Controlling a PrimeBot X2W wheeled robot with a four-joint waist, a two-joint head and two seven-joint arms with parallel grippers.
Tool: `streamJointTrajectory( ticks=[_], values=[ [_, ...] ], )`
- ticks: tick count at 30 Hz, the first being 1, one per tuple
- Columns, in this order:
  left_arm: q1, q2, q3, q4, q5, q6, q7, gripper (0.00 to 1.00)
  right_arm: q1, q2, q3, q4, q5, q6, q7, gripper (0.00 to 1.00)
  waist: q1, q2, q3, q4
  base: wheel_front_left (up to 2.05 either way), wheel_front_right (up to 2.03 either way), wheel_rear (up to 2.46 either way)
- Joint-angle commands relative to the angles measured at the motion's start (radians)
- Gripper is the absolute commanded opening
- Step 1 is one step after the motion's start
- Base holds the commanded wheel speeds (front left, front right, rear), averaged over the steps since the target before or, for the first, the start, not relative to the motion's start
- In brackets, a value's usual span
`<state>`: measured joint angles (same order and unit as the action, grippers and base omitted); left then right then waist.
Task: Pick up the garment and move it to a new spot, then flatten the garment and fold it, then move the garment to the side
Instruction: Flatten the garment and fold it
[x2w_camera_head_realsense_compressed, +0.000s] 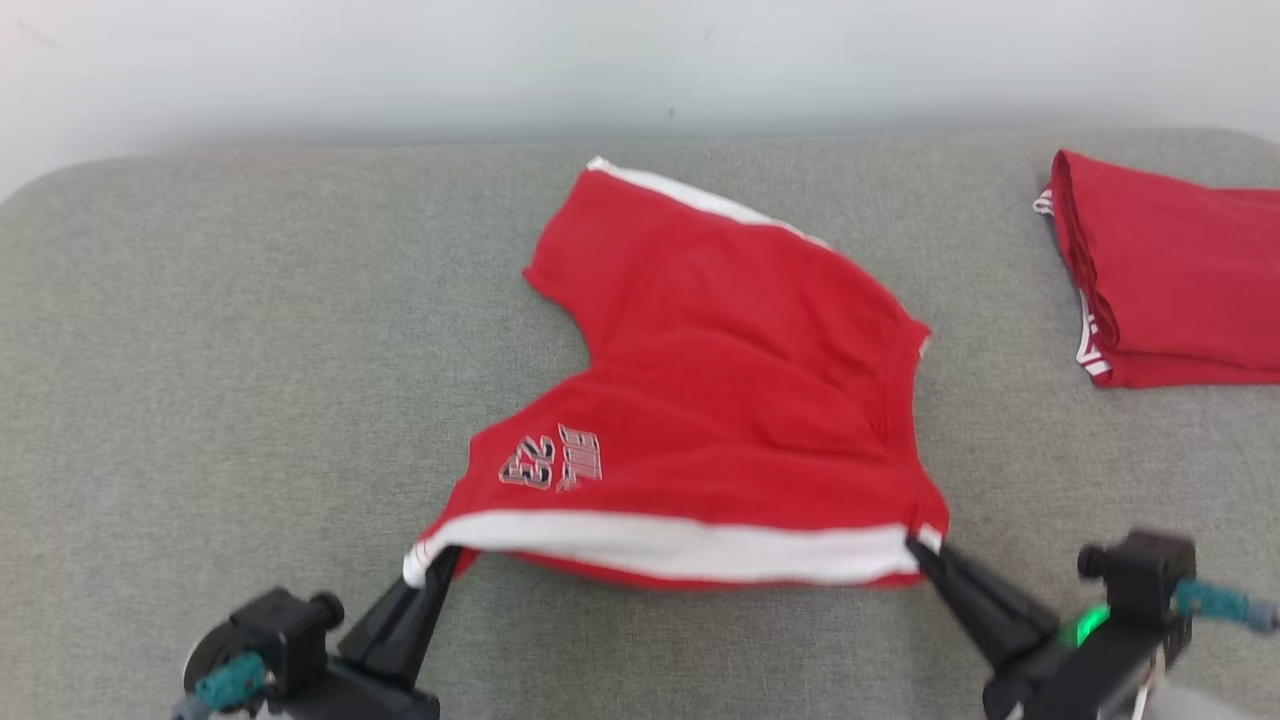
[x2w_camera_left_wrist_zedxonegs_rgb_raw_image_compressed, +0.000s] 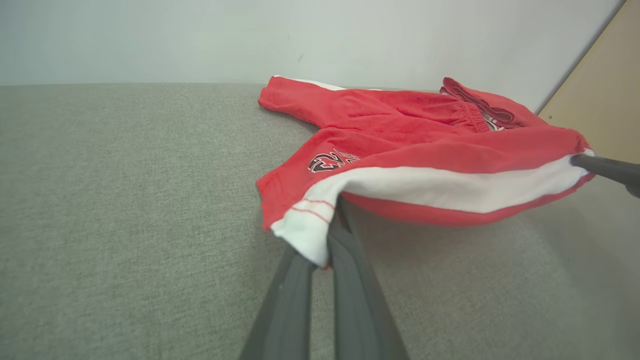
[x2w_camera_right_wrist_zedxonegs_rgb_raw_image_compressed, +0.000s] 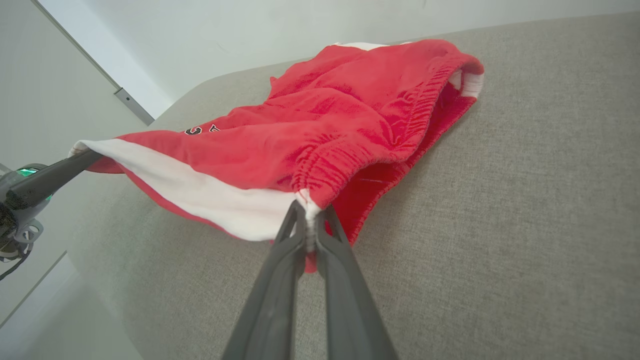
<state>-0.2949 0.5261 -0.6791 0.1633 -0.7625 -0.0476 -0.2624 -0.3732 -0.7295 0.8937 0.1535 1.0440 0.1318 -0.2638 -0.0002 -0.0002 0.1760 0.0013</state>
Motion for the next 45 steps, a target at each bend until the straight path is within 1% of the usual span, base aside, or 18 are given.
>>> streamJointTrajectory(
  ticks=[1, 8, 14, 18, 21, 24, 26, 33, 39, 45],
  values=[
    [0.03, -0.007, 0.01, 0.007, 0.016, -0.008, -0.003, 0.0, 0.035, 0.0, -0.005, -0.011, -0.006, -0.002, 0.0, 0.0, 0.0002, 0.0002, -0.016, 0.006, 0.0, 0.0, 0.0],
    [0.131, -0.029, 0.051, 0.031, 0.075, -0.038, -0.003, 0.0, 0.186, 0.003, -0.049, -0.044, 0.013, -0.002, 0.0, 0.0, 0.0002, 0.0002, -0.053, 0.017, 0.0, 0.0, 0.0],
    [0.181, -0.04, 0.071, 0.028, 0.101, -0.05, -0.003, 0.0, 0.283, -0.007, -0.079, -0.092, 0.017, -0.002, 0.005, 0.0, 0.0002, 0.0002, -0.068, 0.021, 0.0, 0.0, 0.0],
    [0.169, -0.026, 0.088, 0.022, 0.122, -0.057, -0.003, 0.0, 0.304, 0.01, -0.116, -0.118, 0.015, -0.002, 0.006, 0.0, 0.0002, 0.0002, -0.068, 0.01, 0.0, 0.0, 0.0],
    [0.128, -0.003, 0.092, 0.006, 0.137, -0.063, 0.003, 0.0, 0.301, 0.021, -0.132, -0.139, 0.008, -0.002, 0.014, 0.0, 0.0002, 0.0002, -0.063, -0.001, 0.0, 0.0, 0.0],
    [0.072, 0.032, 0.092, -0.006, 0.14, -0.071, 0.023, 0.0, 0.278, 0.036, -0.148, -0.161, 0.003, -0.002, 0.018, 0.0, 0.0002, 0.0002, -0.049, -0.018, 0.0, 0.0, 0.0],
    [0.046, 0.039, 0.087, -0.016, 0.146, -0.073, 0.036, 0.0, 0.27, 0.043, -0.158, -0.167, 0.01, -0.002, 0.016, 0.0, 0.0002, 0.0002, -0.043, -0.024, 0.0, 0.0, 0.0],
    [-0.179, 0.113, 0.033, -0.051, 0.157, -0.082, 0.162, 0.0, 0.182, 0.09, -0.189, -0.179, 0.025, -0.002, 0.011, 0.0, 0.0002, 0.0002, 0.039, -0.089, 0.0, 0.0, 0.0],
    [-0.429, 0.183, -0.108, -0.047, 0.107, -0.081, 0.25, 0.0, 0.059, 0.146, -0.202, -0.151, 0.014, -0.002, 0.004, 0.0, 0.0002, 0.0002, 0.14, -0.154, 0.0, 0.0, 0.0],
    [-0.666, 0.204, -0.22, 0.044, 0.043, -0.082, 0.277, 0.0, -0.052, 0.204, -0.216, -0.09, -0.028, -0.002, -0.001, 0.0, 0.0002, 0.0002, 0.227, -0.212, 0.0, 0.0, 0.0]
  ],
)
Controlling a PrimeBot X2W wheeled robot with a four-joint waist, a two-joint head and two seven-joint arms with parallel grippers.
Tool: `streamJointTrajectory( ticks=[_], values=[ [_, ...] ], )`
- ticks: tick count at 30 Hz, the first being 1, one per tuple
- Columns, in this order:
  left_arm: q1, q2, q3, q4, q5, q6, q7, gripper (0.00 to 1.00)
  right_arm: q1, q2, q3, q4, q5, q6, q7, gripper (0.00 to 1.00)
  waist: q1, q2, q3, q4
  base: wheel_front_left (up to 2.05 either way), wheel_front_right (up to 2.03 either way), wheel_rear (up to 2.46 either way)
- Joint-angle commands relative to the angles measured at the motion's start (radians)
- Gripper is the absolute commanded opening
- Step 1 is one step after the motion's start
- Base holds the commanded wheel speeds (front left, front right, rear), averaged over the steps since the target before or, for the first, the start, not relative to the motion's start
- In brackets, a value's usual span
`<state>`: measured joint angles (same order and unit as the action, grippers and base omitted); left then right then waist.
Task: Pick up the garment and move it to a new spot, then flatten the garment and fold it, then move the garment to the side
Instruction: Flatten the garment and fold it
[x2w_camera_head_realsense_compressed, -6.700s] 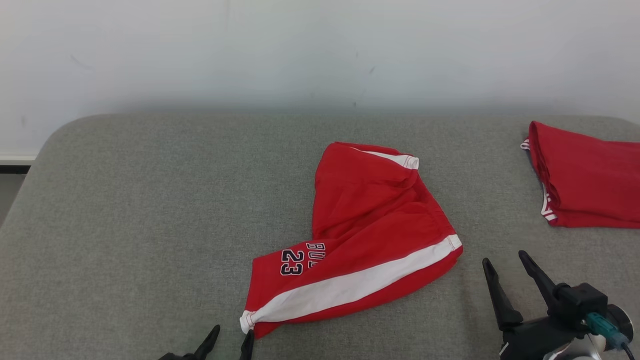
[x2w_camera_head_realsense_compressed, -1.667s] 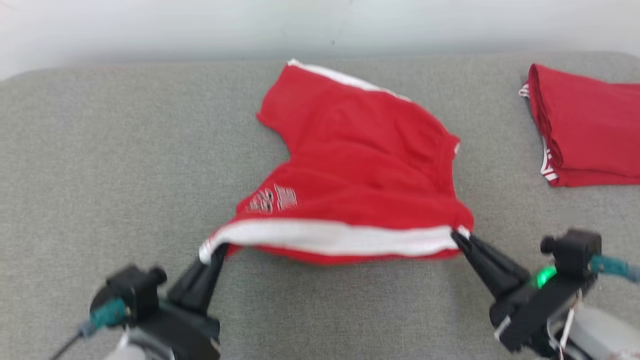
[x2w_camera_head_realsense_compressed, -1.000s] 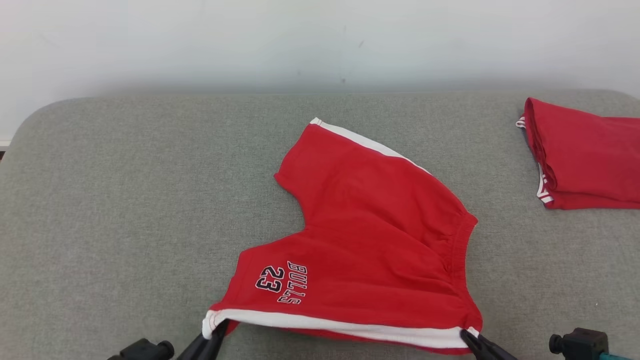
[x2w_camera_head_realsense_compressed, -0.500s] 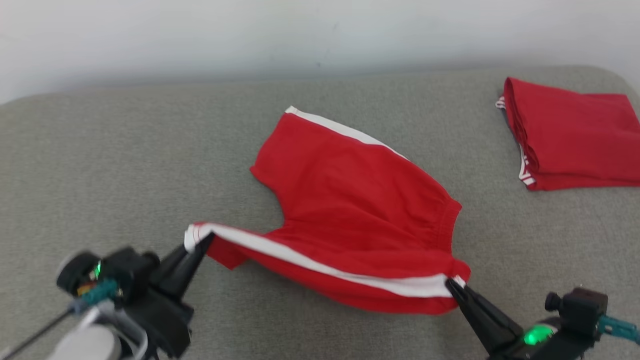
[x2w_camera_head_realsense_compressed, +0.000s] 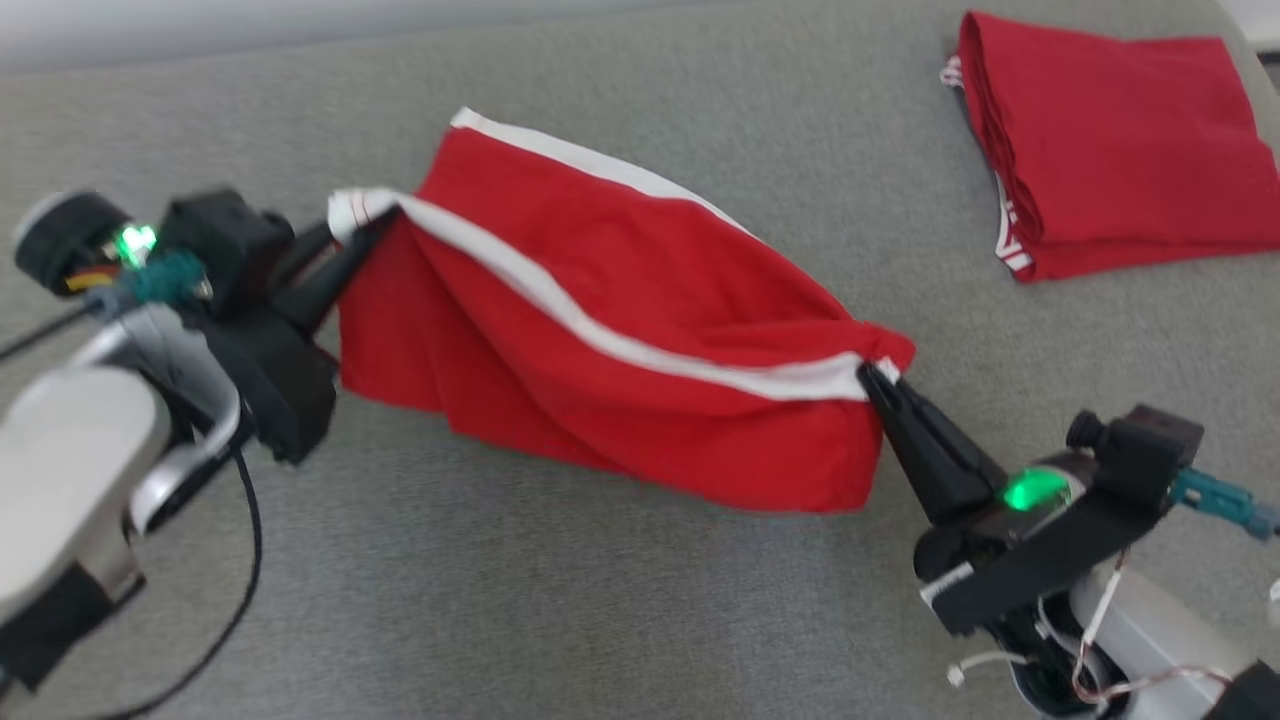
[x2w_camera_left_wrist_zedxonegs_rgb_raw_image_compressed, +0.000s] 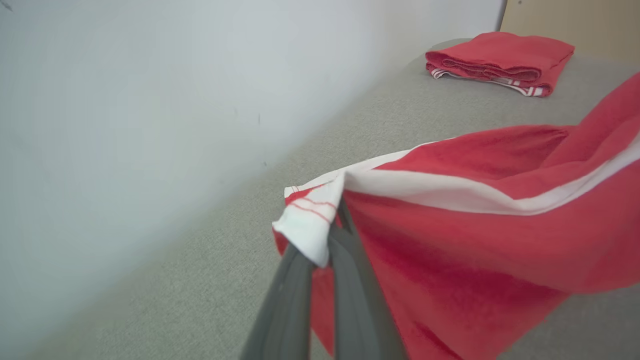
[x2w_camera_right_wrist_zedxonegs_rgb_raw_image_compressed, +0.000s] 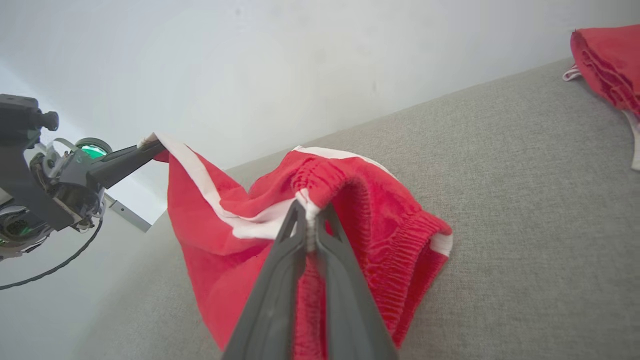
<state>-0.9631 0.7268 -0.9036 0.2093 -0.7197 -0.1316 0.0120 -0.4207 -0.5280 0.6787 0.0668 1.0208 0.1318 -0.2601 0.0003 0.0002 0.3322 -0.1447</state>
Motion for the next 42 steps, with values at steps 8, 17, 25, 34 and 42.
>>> streamJointTrajectory(
  ticks=[8, 17, 25, 34, 42],
  values=[
    [-0.25, -0.01, -0.152, 0.195, -0.063, 0.002, 0.0, 0.0, -0.145, 0.111, -0.044, 0.084, -0.067, -0.002, -0.005, 0.0, -0.0003, -0.0002, 0.155, -0.13, 0.0, 0.0, 0.0],
    [-0.389, -0.043, -0.273, 0.374, -0.115, 0.002, -0.042, 0.0, -0.216, 0.199, -0.107, 0.174, -0.149, -0.002, -0.005, 0.0, -0.0003, -0.0002, 0.194, -0.156, 0.0, 0.0, 0.0],
    [-0.444, -0.072, -0.337, 0.459, -0.114, 0.002, -0.098, 0.0, -0.237, 0.227, -0.098, 0.202, -0.175, -0.002, -0.006, 0.17, -0.0003, -0.0002, 0.203, -0.154, 0.0, 0.0, 0.0],
    [-0.41, -0.115, -0.363, 0.541, -0.149, 0.002, -0.189, 1.0, -0.191, 0.202, -0.121, 0.194, -0.229, -0.002, -0.004, 1.0, -0.0003, -0.0002, 0.147, -0.136, 0.0, 0.0, 0.0],
    [-0.337, -0.121, -0.305, 0.577, -0.219, 0.006, -0.271, 1.0, -0.068, 0.208, -0.259, 0.089, -0.348, -0.002, -0.004, 1.0, -0.0003, -0.0002, 0.054, -0.124, 0.0, 0.0, 0.0]
  ],
)
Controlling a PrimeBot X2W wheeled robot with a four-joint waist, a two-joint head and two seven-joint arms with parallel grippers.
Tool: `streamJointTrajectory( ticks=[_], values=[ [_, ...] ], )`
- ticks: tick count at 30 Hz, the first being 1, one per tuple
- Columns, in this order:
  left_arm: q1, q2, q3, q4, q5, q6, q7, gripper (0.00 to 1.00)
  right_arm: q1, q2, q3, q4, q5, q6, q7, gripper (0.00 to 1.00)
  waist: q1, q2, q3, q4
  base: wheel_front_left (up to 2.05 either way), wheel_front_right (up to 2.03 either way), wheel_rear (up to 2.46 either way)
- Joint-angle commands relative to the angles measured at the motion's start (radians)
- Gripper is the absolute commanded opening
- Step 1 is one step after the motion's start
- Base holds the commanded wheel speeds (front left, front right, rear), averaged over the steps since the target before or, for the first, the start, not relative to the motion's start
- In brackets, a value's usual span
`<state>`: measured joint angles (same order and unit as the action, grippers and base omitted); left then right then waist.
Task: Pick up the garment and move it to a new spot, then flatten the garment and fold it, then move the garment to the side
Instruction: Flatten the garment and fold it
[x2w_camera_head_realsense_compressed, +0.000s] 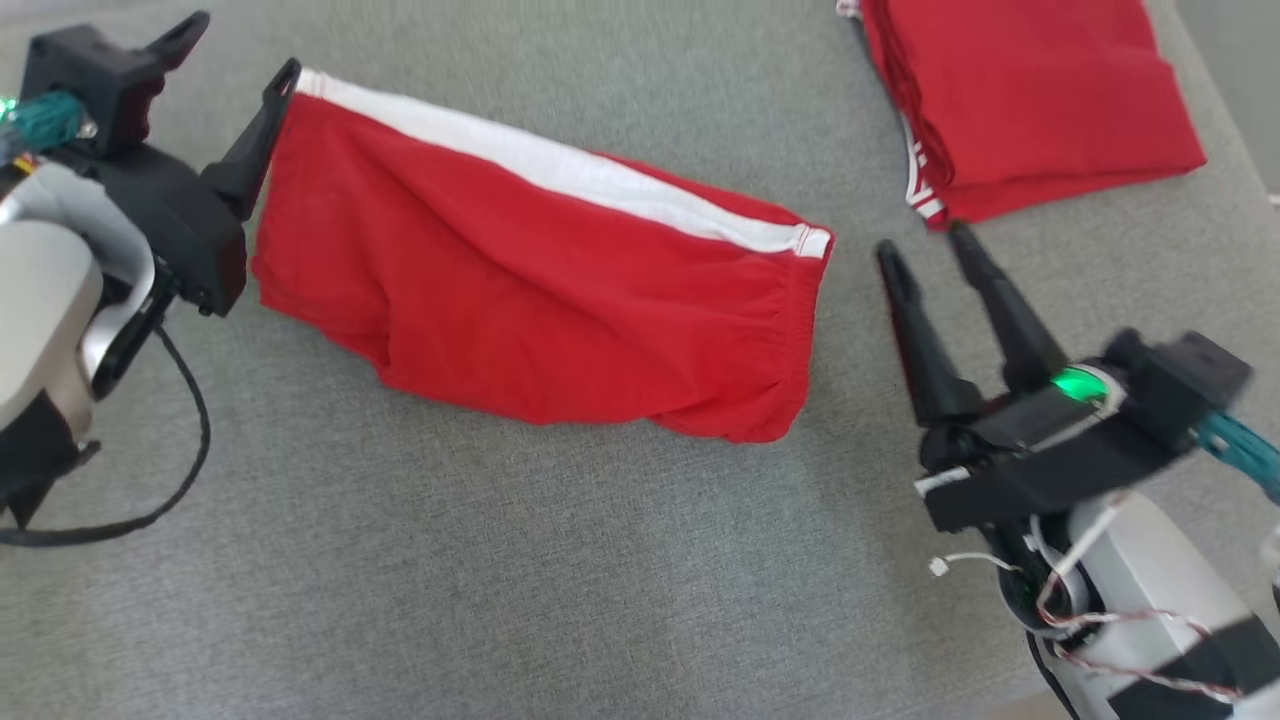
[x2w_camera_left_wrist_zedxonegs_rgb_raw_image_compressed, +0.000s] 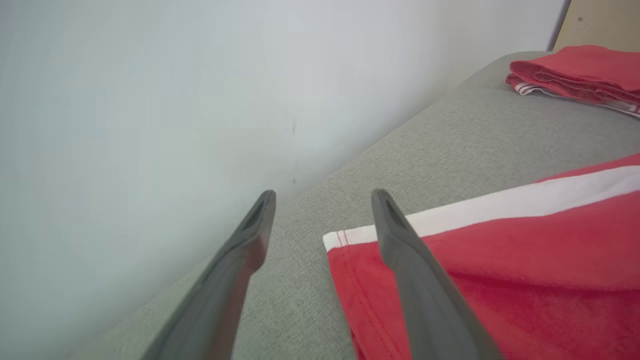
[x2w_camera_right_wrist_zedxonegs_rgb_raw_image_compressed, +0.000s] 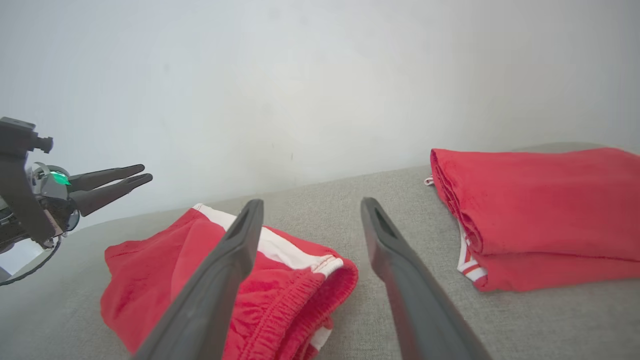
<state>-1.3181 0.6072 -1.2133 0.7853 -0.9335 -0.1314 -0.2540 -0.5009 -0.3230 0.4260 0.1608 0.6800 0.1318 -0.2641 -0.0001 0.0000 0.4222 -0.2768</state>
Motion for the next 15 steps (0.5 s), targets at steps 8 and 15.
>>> streamJointTrajectory(
  ticks=[8, 15],
  values=[
    [0.171, 0.032, 0.142, -0.076, 0.026, 0.034, -0.011, 1.0, 0.17, 0.064, -0.116, -0.124, -0.145, -0.002, 0.0, 1.0, 0.0001, 0.0, -0.104, 0.006, 0.0, 0.0, 0.0],
    [0.27, 0.051, 0.147, -0.09, 0.04, 0.017, 0.005, 1.0, 0.302, 0.127, -0.153, -0.167, -0.197, -0.002, 0.0, 1.0, 0.0001, 0.0, -0.138, -0.004, 0.0, 0.0, 0.0]
  ],
)
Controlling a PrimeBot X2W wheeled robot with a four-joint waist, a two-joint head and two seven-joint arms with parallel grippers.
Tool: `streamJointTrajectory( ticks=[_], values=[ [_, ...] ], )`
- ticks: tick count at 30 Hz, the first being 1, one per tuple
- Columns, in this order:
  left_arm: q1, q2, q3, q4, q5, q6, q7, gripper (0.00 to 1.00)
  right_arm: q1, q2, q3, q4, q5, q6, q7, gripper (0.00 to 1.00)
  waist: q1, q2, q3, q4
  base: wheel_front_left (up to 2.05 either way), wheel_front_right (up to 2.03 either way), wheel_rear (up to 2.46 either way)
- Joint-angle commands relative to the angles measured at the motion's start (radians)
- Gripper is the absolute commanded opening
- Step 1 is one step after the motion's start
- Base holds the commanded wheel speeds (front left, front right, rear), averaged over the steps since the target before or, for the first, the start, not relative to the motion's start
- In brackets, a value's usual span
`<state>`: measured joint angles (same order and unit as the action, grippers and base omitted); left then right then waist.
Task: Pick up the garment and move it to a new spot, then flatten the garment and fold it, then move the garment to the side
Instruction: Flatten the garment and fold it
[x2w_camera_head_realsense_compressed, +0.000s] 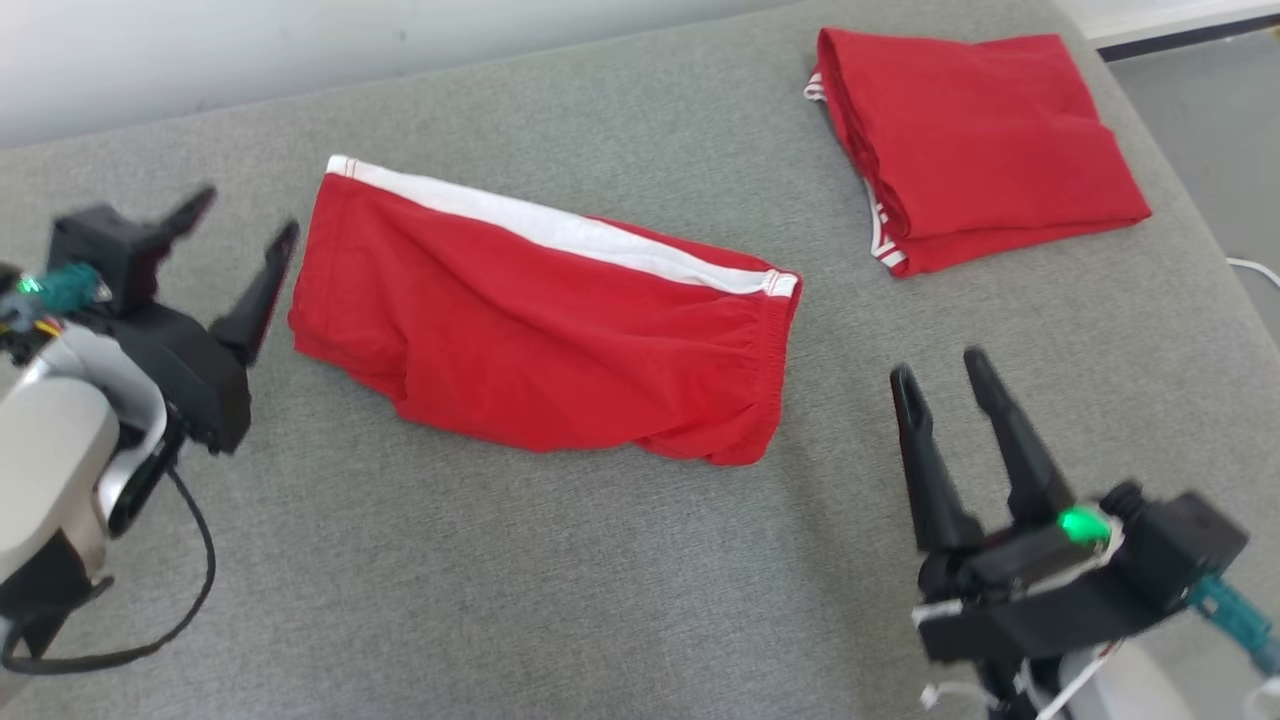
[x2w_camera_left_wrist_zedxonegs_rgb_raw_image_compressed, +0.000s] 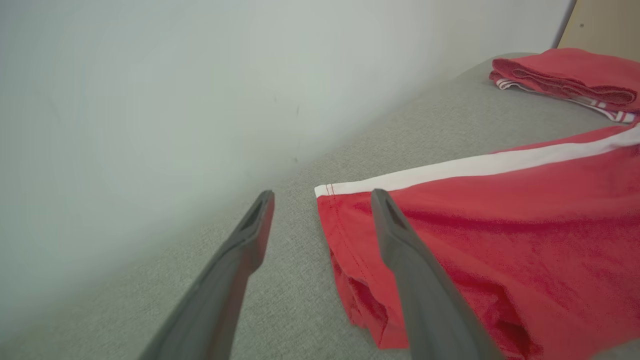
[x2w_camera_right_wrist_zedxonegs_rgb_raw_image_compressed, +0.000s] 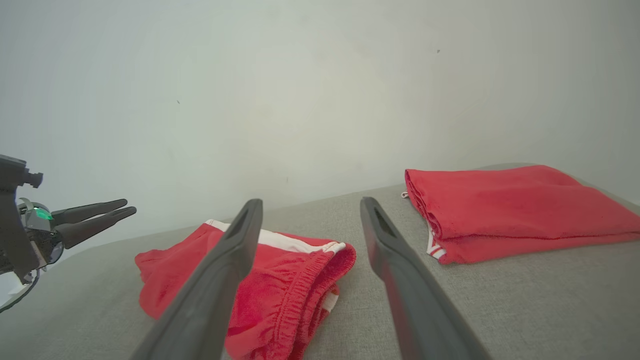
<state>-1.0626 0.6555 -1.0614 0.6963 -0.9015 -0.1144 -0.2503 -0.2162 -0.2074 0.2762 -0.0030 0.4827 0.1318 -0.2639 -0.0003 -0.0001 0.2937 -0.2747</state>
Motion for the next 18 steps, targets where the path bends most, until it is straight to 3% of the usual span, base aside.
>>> streamJointTrajectory(
  ticks=[1, 18],
  values=[
    [0.015, 0.008, -0.011, 0.0, 0.002, -0.006, 0.015, 1.0, 0.033, 0.02, -0.004, -0.004, 0.0, -0.002, 0.0, 1.0, 0.0003, 0.0001, -0.013, -0.011, 0.0, 0.0, 0.0],
    [0.015, 0.053, -0.122, -0.007, -0.138, -0.015, 0.38, 1.0, 0.07, 0.065, 0.021, 0.003, -0.009, -0.002, 0.0, 1.0, 0.0003, 0.0001, -0.011, -0.07, 0.0, 0.0, 0.0]
  ],
)
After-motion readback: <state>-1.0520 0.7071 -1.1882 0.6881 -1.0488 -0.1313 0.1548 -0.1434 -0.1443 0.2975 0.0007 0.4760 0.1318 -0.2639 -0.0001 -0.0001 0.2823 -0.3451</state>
